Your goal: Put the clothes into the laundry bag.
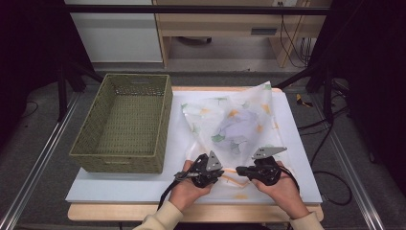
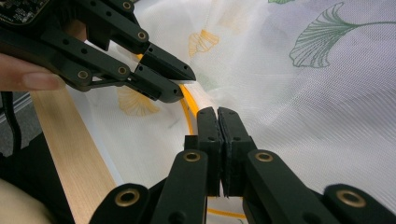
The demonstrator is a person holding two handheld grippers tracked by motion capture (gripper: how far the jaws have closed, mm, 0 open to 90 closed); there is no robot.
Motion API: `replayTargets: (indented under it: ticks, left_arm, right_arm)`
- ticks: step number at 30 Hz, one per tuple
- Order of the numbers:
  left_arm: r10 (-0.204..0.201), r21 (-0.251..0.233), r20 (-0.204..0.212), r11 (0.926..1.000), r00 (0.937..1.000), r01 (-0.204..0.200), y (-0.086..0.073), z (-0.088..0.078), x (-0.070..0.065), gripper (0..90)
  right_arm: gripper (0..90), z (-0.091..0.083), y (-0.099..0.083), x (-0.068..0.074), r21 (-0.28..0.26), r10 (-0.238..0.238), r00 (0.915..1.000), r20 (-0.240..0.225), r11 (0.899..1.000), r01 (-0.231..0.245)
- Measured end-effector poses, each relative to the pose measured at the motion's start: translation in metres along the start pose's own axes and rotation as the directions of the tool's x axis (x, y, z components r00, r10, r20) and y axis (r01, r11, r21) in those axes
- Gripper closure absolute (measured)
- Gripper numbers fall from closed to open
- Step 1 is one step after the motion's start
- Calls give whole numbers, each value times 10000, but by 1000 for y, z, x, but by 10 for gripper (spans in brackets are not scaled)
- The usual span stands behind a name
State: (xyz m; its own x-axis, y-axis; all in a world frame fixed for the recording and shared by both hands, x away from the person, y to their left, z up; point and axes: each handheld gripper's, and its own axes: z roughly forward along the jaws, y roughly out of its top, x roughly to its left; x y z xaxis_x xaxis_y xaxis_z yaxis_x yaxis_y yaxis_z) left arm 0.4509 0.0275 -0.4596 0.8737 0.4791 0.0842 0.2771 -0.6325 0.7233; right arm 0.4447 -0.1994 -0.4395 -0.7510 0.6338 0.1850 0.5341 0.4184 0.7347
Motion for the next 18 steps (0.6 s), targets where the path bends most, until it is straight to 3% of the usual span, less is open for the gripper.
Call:
replayTargets:
  ticks: [7,9,15,18]
  left_arm:
    - [66,-234,-13,9997,10000,-66,-5,-4,-5,648]
    - [-70,-521,16,9986,10000,71,-7,-7,-7,619]
    - [-4,-591,9,9982,10000,4,-8,-11,-8,573]
    - [-313,-833,-69,9960,9995,307,-8,-15,-7,513]
  right_arm:
    - [889,3,-4,-1,257,78,9999,75,9996,-80]
    - [889,5,-5,-2,303,101,9999,58,9995,-103]
    - [888,10,-8,-3,493,21,10000,43,9988,-23]
    - [887,13,-9,-4,545,20,9999,117,9985,-26]
